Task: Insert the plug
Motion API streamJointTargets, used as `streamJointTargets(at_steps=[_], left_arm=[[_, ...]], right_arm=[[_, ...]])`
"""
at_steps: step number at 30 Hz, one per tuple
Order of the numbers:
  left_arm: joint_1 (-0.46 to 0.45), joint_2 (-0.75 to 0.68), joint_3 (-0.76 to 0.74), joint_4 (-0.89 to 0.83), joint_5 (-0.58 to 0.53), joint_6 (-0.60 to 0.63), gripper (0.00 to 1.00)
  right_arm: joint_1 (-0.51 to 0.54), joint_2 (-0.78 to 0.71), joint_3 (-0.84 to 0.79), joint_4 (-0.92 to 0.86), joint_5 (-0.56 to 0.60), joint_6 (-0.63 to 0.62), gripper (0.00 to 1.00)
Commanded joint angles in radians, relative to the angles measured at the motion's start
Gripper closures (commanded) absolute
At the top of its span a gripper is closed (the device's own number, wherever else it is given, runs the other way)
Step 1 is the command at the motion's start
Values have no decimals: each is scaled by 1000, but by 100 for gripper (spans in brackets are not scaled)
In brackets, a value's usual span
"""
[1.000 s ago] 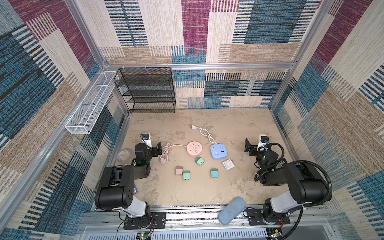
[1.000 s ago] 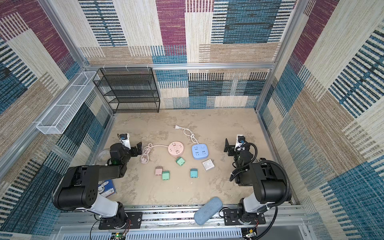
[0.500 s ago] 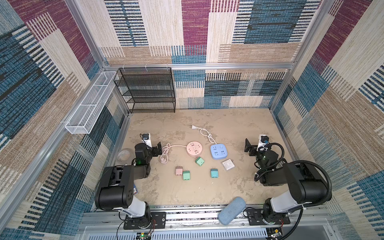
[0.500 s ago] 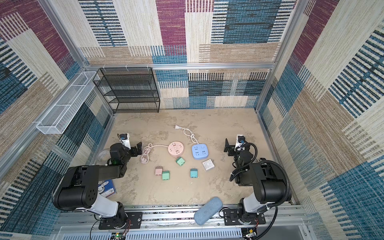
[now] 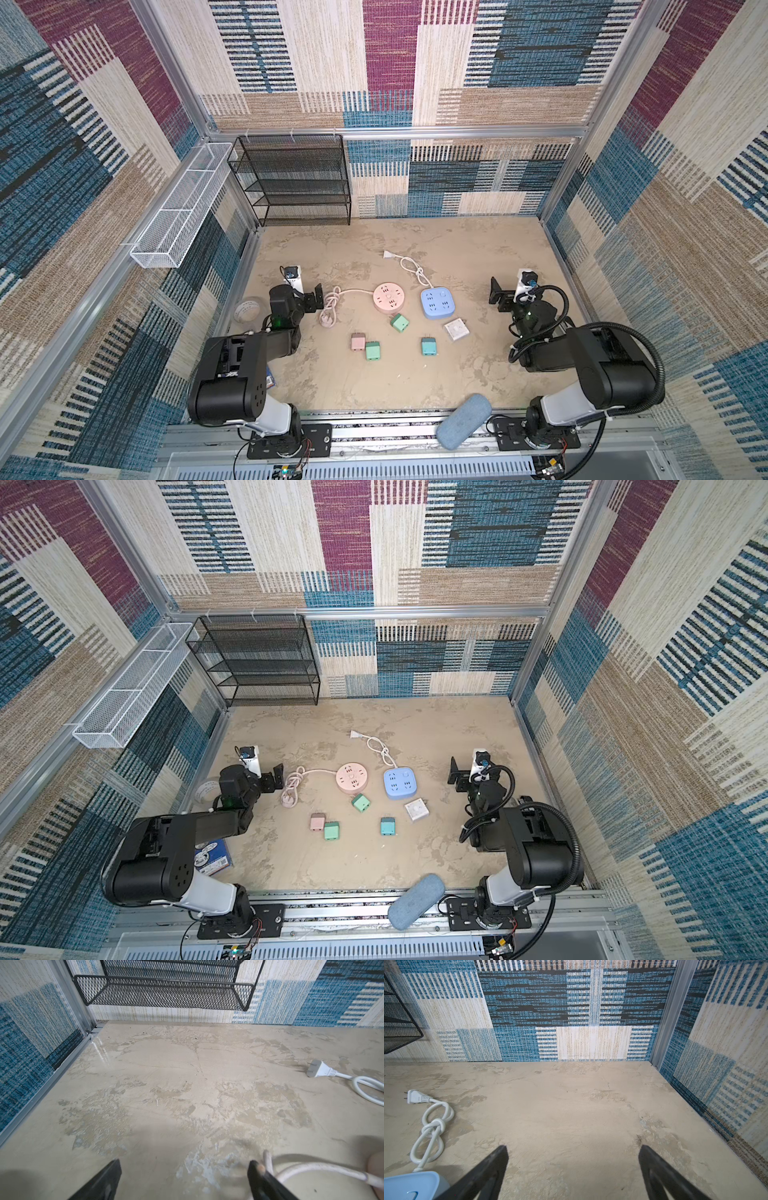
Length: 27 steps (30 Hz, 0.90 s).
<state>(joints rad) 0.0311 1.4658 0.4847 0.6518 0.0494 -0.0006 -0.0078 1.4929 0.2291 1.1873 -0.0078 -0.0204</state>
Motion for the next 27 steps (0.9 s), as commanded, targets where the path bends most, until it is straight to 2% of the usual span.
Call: streamJointTargets(at_steps=[1,2,4,7,10,12,14,17,19,23,27], left_arm=[[-22,-116,122,-324,-153,-52,1],[-24,-150,146,-384,-164,-71,1],[-36,-214,133,-386,-150,-102,1],[-70,-326,94,-391,-162,-207,1],[-111,-428,80,-485,-185,-361,1],[-156,-463,104,-577,-202,-420,1],[-209,-493,154,-718,-243,-455,1],[-283,-503,245,-972,-291,-479,1],[-330,-489,287,-1077,-277,-473,1],[-451,-440,350,-1216,-333,-470,1],[-511,-392,407,-1312,-349,-473,1]], right_arm=[[24,-84,49,-112,41,-24,0],[52,-115,62,-157,95,-36,0],[99,-176,98,-262,160,-31,0],[119,-216,254,-607,254,135,0],[134,-240,371,-869,233,269,0],[159,-277,396,-953,251,325,0],[187,-316,412,-1018,217,358,0],[264,-323,475,-1165,218,389,0],[314,-325,506,-1238,247,402,0],[397,-329,549,-1357,247,467,0],[510,-311,600,-1466,305,517,0]])
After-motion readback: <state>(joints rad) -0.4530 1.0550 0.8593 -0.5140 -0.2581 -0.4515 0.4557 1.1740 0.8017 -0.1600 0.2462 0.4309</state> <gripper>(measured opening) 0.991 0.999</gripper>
